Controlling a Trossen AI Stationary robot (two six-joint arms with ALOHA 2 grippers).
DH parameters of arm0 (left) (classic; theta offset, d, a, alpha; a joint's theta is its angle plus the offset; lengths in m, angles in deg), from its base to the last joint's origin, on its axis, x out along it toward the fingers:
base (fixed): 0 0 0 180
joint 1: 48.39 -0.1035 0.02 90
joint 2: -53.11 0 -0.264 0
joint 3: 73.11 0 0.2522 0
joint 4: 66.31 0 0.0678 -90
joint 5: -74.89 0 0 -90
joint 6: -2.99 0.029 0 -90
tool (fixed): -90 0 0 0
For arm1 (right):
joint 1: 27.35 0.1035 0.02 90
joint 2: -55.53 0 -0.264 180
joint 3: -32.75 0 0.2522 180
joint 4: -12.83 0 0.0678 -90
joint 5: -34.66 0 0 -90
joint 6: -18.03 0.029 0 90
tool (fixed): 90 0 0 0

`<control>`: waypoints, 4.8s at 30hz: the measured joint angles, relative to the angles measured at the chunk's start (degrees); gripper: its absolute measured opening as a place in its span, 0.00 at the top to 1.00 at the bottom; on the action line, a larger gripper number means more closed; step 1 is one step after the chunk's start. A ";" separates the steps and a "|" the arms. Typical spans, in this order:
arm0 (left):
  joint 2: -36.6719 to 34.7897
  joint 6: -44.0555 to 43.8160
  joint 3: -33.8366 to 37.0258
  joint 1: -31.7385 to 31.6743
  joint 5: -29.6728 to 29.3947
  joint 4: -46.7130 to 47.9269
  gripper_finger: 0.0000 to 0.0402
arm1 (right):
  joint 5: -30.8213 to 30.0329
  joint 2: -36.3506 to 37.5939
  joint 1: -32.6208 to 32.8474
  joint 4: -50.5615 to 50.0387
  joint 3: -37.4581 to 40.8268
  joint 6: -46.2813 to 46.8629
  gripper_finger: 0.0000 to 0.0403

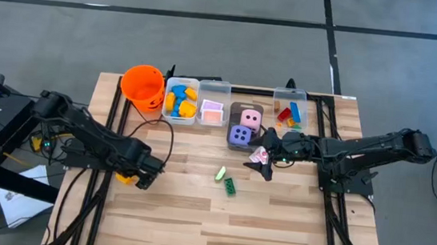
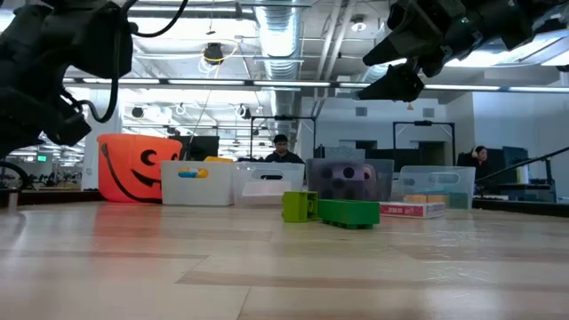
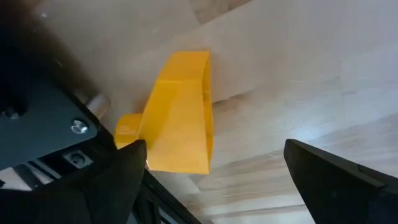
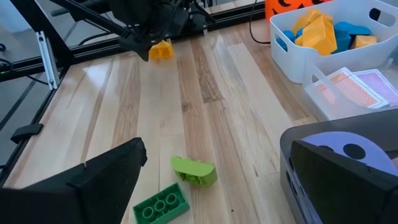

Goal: Pick & Place Toys
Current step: Put the big yellow game piece into the white bin

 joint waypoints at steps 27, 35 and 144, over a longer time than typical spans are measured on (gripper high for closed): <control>-0.02 -1.36 0.28 0.00 6.00 1.71 0.08 | -0.01 0.00 -0.04 0.00 0.00 -0.10 0.01; -0.02 -3.09 0.26 0.00 6.37 2.06 0.08 | -0.02 0.00 -0.04 0.00 0.00 -0.47 0.01; 1.75 47.28 0.26 -35.84 -57.32 -72.83 0.56 | -3.26 0.00 -0.04 0.00 -0.02 -1.50 0.01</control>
